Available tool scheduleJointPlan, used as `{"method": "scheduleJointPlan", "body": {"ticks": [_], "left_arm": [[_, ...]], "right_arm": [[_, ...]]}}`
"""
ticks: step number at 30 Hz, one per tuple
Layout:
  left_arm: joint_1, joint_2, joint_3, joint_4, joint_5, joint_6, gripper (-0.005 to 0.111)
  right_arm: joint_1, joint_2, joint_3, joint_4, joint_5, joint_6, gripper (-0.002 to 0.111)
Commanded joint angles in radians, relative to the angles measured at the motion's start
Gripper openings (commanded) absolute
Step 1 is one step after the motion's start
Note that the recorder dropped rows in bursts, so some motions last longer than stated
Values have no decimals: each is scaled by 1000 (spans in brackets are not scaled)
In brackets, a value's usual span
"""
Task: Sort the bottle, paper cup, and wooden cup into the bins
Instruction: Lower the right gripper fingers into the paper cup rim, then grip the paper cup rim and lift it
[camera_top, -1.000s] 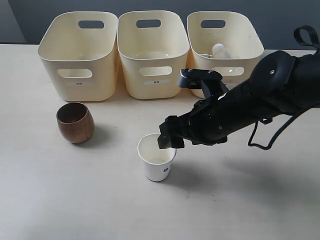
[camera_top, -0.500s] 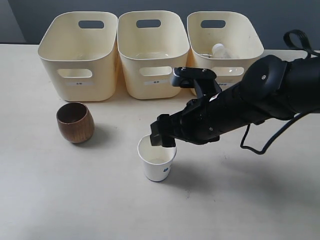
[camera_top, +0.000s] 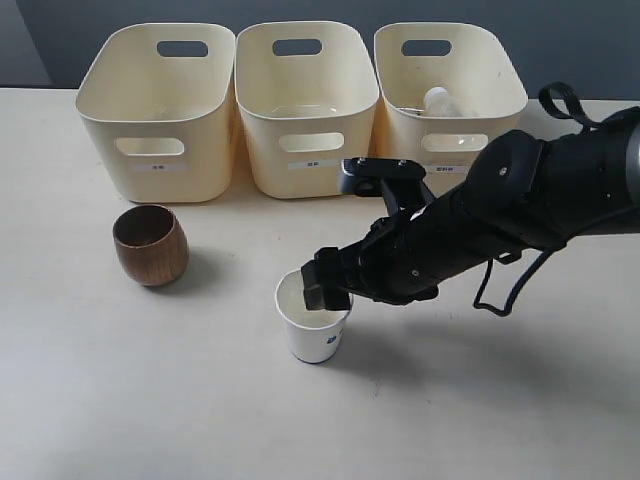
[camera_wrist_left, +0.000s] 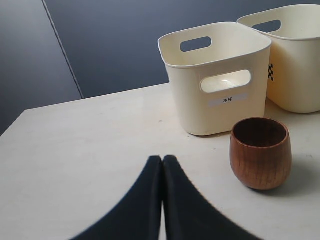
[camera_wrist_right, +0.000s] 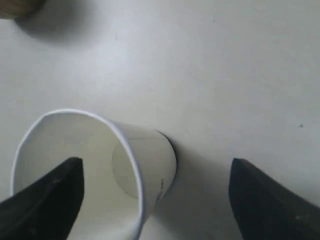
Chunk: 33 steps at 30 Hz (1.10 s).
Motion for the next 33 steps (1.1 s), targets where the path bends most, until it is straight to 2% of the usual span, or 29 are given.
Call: {"method": "scheduleJointPlan", "body": {"ticks": [1, 4, 6, 14, 16, 26, 33], "left_arm": [[-3, -5, 1, -3, -1, -2, 0], [-3, -5, 1, -3, -1, -2, 0], [-3, -5, 1, -3, -1, -2, 0], [-3, -5, 1, -3, -1, -2, 0], [-3, -5, 1, -3, -1, -2, 0], [-3, -5, 1, -3, -1, -2, 0], [-3, -5, 1, -3, -1, -2, 0]], "right_arm": [[2, 1, 1, -4, -15, 0, 76], [2, 1, 1, -9, -14, 0, 75], [2, 1, 1, -10, -14, 0, 69], [2, 7, 1, -10, -12, 0, 9], [2, 7, 1, -12, -12, 0, -1], [2, -13, -26, -6, -18, 0, -1], [2, -79, -116, -1, -64, 0, -1]]}}
